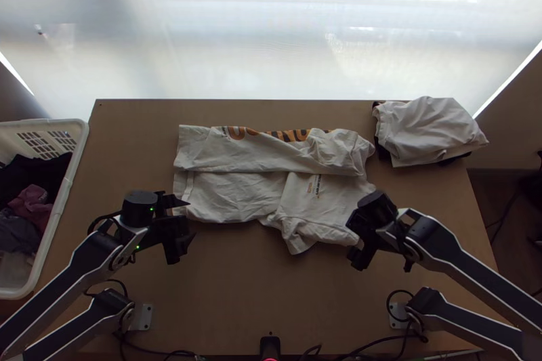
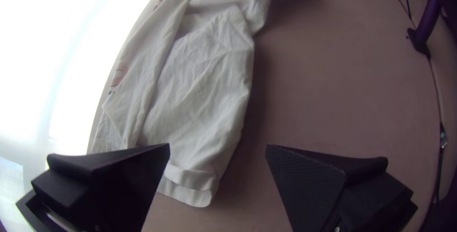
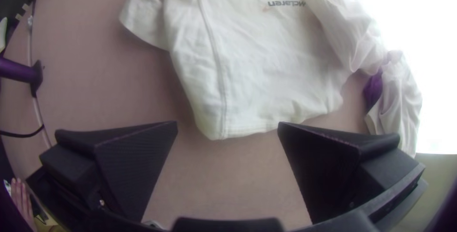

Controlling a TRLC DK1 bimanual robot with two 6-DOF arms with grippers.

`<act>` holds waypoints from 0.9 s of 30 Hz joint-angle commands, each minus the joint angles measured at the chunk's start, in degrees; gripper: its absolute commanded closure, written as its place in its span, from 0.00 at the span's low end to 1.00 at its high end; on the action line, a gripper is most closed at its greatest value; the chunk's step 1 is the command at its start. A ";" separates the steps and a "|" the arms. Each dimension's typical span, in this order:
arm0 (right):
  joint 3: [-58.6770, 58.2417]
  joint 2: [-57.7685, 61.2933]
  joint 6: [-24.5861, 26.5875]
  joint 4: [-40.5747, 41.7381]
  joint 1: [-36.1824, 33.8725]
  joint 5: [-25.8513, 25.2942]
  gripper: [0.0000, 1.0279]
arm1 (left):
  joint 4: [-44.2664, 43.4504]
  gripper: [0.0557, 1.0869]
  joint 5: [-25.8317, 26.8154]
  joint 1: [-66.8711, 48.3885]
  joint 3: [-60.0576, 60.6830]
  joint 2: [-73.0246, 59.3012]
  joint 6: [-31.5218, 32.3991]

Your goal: Fold the t-shirt

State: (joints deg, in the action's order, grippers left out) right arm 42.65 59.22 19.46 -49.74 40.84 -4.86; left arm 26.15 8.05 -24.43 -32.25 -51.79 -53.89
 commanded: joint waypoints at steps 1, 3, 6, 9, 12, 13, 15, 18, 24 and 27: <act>-5.56 -5.08 0.49 1.31 3.81 -1.99 0.05 | -5.32 0.05 -1.46 -1.15 4.04 -0.59 -3.86; -6.44 -5.17 0.49 1.57 5.65 -1.99 0.05 | -6.55 0.05 -1.46 -0.54 4.21 -1.56 -5.09; -7.32 -5.26 0.14 2.36 7.76 -1.90 0.05 | -10.07 0.05 -1.46 0.17 4.21 -4.02 -5.61; -8.55 -5.08 -0.04 6.76 7.85 -2.26 0.08 | -13.76 0.07 -1.37 0.43 3.77 -6.31 -5.53; -10.22 -4.38 0.31 10.98 7.68 -3.13 0.09 | -15.52 0.08 -1.46 1.22 3.25 -8.59 -5.61; -10.49 -4.11 0.14 11.50 7.76 -3.31 0.09 | -15.96 0.08 -1.46 1.49 3.25 -9.03 -5.79; -11.28 -3.94 -0.04 12.91 8.03 -3.40 0.09 | -16.57 0.08 -1.37 2.01 2.98 -9.65 -6.23; -11.80 -3.41 -0.04 15.46 7.94 -3.93 0.11 | -16.66 0.10 -1.29 2.01 2.89 -10.26 -6.14; -12.95 -1.74 1.81 19.33 7.76 -4.10 0.42 | -18.15 0.48 -0.41 2.28 3.07 -12.19 -5.61; -13.74 -1.65 2.42 20.47 7.76 -4.10 0.61 | -18.59 0.76 -0.32 2.28 3.07 -13.34 -5.44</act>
State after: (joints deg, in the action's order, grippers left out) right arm 30.52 56.66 20.56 -32.62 48.53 -8.67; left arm 9.08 7.05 -22.46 -29.19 -62.76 -59.81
